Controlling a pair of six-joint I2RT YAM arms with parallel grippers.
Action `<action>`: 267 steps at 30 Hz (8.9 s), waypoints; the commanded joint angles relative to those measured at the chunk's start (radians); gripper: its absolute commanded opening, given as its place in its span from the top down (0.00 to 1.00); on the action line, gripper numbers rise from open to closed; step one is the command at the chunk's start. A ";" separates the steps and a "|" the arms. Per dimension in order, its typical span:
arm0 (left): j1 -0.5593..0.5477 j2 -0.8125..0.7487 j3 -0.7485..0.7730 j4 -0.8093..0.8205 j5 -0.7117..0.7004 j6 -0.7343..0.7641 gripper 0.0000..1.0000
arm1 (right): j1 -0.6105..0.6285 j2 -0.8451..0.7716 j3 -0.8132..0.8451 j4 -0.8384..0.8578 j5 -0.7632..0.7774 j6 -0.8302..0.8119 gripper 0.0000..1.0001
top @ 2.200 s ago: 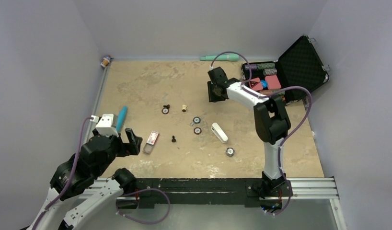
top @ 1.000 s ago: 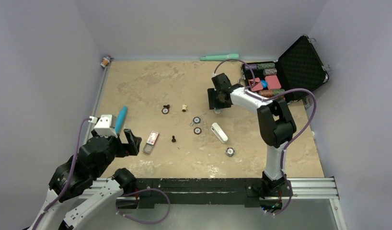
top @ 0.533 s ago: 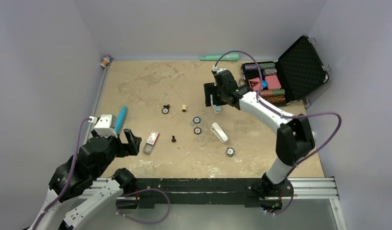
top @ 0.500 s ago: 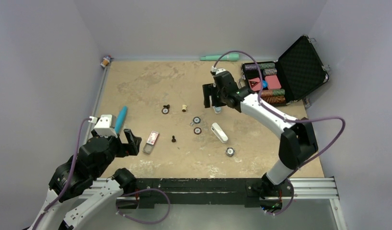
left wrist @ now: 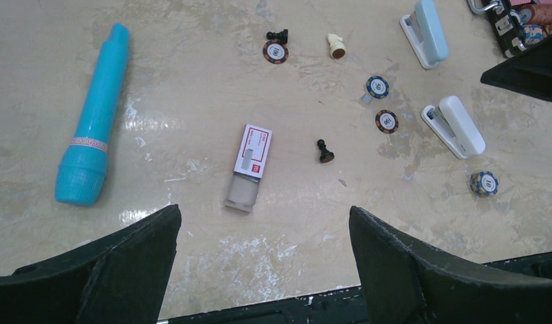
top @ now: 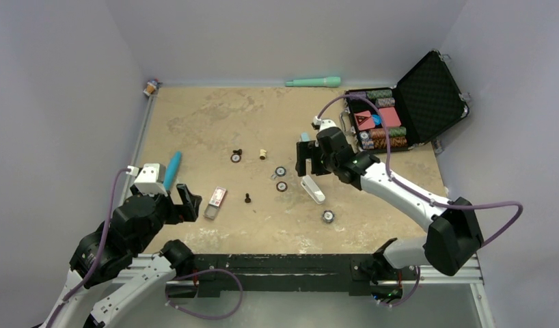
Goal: Unload the staples from the stapler
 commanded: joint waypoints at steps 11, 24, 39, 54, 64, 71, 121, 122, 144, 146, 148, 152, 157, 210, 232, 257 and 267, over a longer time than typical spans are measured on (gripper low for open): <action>0.006 0.020 -0.004 0.021 -0.018 0.007 0.04 | 0.026 -0.011 -0.146 0.100 0.027 0.067 0.07; 0.005 0.030 -0.004 0.015 -0.021 0.000 0.06 | 0.033 0.071 -0.168 0.128 0.056 0.092 0.14; 0.005 0.031 -0.003 0.015 -0.022 0.001 0.06 | 0.034 0.141 -0.196 0.171 0.032 0.105 0.26; 0.006 0.028 -0.004 0.014 -0.024 -0.002 0.06 | 0.080 0.190 -0.207 0.188 0.026 0.120 0.51; 0.006 0.028 -0.003 0.013 -0.025 -0.003 0.06 | 0.107 0.220 -0.207 0.191 0.037 0.131 0.59; 0.006 0.027 -0.002 0.014 -0.027 -0.002 0.06 | 0.173 0.282 -0.171 0.142 0.105 0.166 0.41; 0.006 0.016 -0.001 0.015 -0.030 0.000 0.06 | 0.318 0.263 -0.075 -0.124 0.357 0.461 0.62; 0.006 0.017 -0.002 0.015 -0.029 0.000 0.06 | 0.319 0.266 -0.073 -0.125 0.359 0.462 0.67; 0.005 0.032 -0.006 0.018 -0.024 0.002 0.06 | 0.381 0.006 -0.060 -0.113 0.233 0.413 1.00; 0.006 0.042 -0.006 0.020 -0.022 0.006 0.06 | 0.389 -0.045 -0.075 -0.071 0.191 0.410 1.00; 0.006 0.047 -0.012 0.031 -0.005 0.016 0.05 | 0.393 -0.088 -0.094 -0.020 0.128 0.401 1.00; 0.006 0.052 -0.015 0.040 0.016 0.027 0.03 | 0.406 -0.157 -0.135 0.062 0.054 0.406 1.00; 0.006 0.055 -0.023 0.065 0.069 0.051 0.03 | 0.424 -0.244 -0.185 0.159 -0.008 0.421 1.00; 0.016 0.131 -0.504 1.567 0.931 -0.601 0.04 | 0.489 -0.695 -0.308 0.495 -0.061 0.712 1.00; -0.007 0.217 -0.598 1.773 0.832 -0.664 0.08 | 0.534 -0.621 -0.264 0.556 -0.026 0.732 1.00; -0.010 0.231 -0.574 1.755 0.835 -0.677 0.26 | 0.542 -0.593 -0.296 0.595 0.005 0.742 1.00; -0.009 0.227 -0.565 1.738 0.830 -0.675 0.33 | 0.541 -0.556 -0.300 0.608 0.002 0.743 1.00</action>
